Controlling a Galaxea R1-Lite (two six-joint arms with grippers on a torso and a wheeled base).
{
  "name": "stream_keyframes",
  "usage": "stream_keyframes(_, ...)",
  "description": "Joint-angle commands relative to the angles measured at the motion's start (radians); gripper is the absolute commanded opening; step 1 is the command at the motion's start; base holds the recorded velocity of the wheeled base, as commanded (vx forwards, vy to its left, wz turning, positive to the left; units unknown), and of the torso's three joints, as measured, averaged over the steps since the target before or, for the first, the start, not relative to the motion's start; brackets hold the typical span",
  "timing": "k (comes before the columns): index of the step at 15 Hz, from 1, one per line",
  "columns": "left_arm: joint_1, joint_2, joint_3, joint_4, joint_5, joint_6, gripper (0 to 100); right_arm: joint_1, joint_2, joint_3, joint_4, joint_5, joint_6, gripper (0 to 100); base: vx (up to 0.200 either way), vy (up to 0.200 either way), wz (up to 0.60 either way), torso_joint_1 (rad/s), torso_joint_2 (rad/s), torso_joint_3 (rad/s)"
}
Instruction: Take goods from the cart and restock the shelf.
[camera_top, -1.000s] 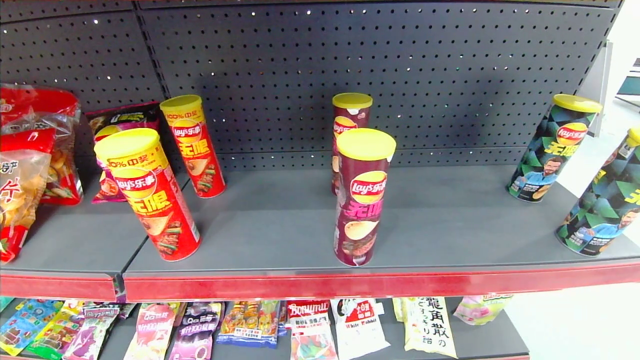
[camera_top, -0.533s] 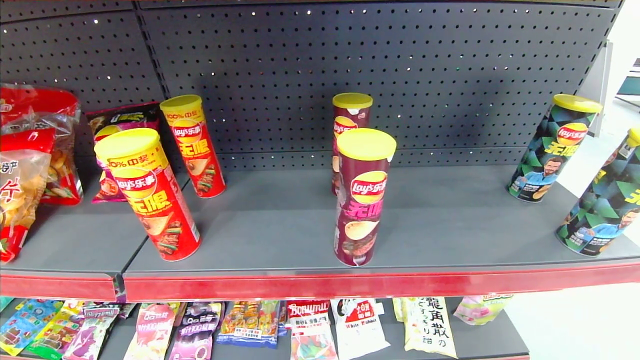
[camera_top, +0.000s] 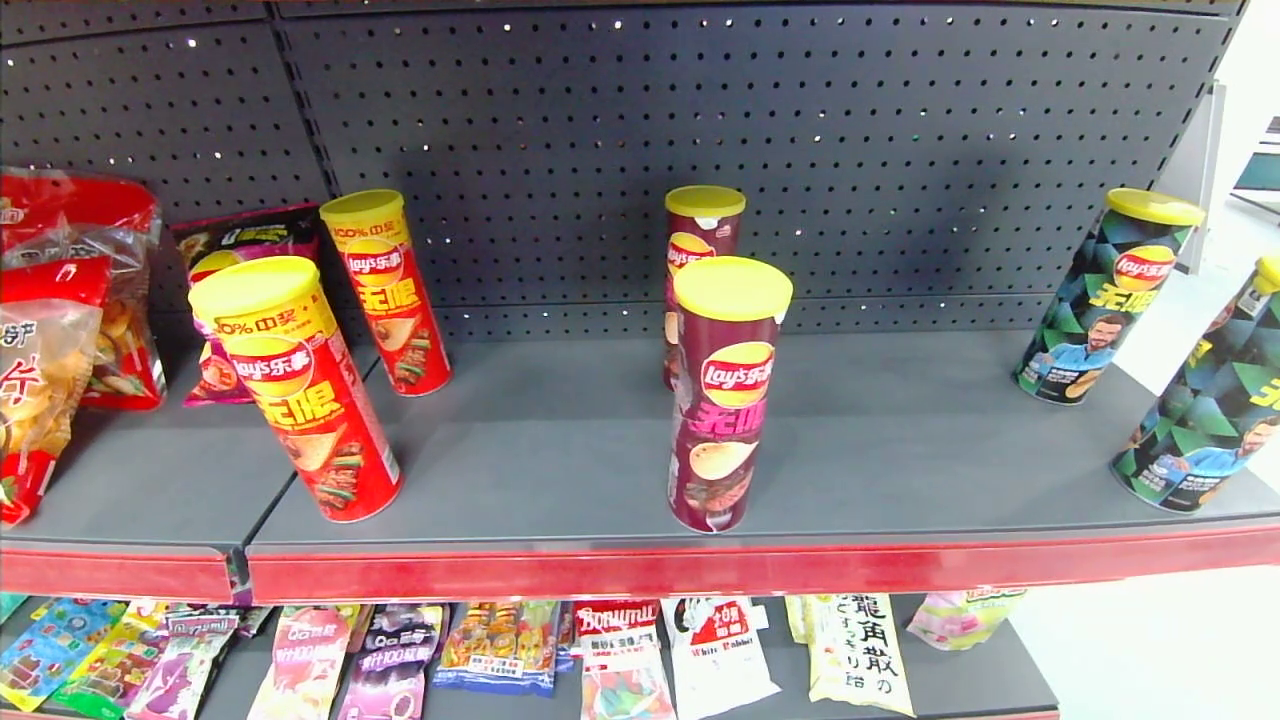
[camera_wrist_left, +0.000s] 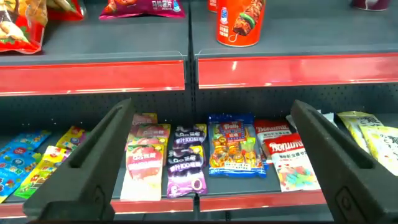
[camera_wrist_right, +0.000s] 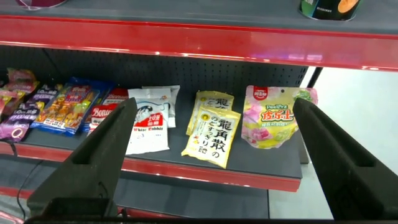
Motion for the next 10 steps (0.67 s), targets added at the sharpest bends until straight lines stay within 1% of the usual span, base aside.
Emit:
stream_keyframes(1, 0.000, 0.000, 0.000, 0.000, 0.000, 0.000, 100, 0.016, -0.003, -0.006, -0.003, 0.002, 0.001, 100, 0.000, 0.000, 0.00, 0.000, 0.00, 0.000)
stream_keyframes(2, 0.000, 0.000, 0.000, 0.000, 0.000, 0.000, 100, 0.043, 0.187, -0.241, -0.009, 0.022, 0.056, 100, 0.000, 0.000, 0.00, 0.000, 0.00, 0.000)
stream_keyframes(3, 0.000, 0.000, 0.000, 0.000, 0.000, 0.001, 100, 0.054, 0.465, -0.531, -0.002, 0.024, 0.205, 100, 0.000, 0.000, 0.00, 0.000, 0.00, 0.000)
stream_keyframes(4, 0.000, 0.000, 0.000, 0.000, 0.000, 0.001, 100, 0.078, 0.615, -0.699, 0.012, 0.059, 0.225, 100, 0.000, 0.000, 0.00, 0.000, 0.00, 0.000)
stream_keyframes(5, 0.000, 0.000, 0.000, 0.000, 0.000, 0.001, 100, 0.135, 0.709, -0.727, 0.023, 0.110, 0.170, 100, 0.000, 0.000, 0.00, 0.000, 0.00, 0.000)
stream_keyframes(6, 0.000, 0.000, 0.000, 0.000, 0.000, 0.001, 100, 0.192, 0.787, -0.699, 0.032, 0.125, 0.104, 100, 0.000, 0.000, 0.00, 0.000, 0.00, 0.000)
stream_keyframes(7, 0.000, 0.000, 0.000, 0.000, 0.000, 0.000, 100, 0.218, 0.890, -0.686, 0.035, 0.123, 0.076, 100, 0.000, 0.000, 0.00, 0.000, 0.00, 0.000)
stream_keyframes(8, 0.000, 0.000, 0.000, 0.000, 0.000, 0.001, 100, 0.223, 0.973, -0.692, 0.035, 0.123, 0.074, 100, 0.000, 0.000, 0.00, 0.000, 0.00, 0.000)
stream_keyframes(9, 0.000, 0.000, 0.000, 0.000, 0.000, 0.001, 100, 0.253, 1.068, -0.701, 0.024, 0.122, 0.058, 100, 0.000, 0.000, 0.00, 0.000, 0.00, 0.000)
stream_keyframes(10, 0.000, 0.000, 0.000, 0.000, 0.000, 0.001, 100, 0.302, 1.131, -0.728, 0.020, 0.120, 0.056, 100, 0.000, 0.000, 0.00, 0.000, 0.00, 0.000)
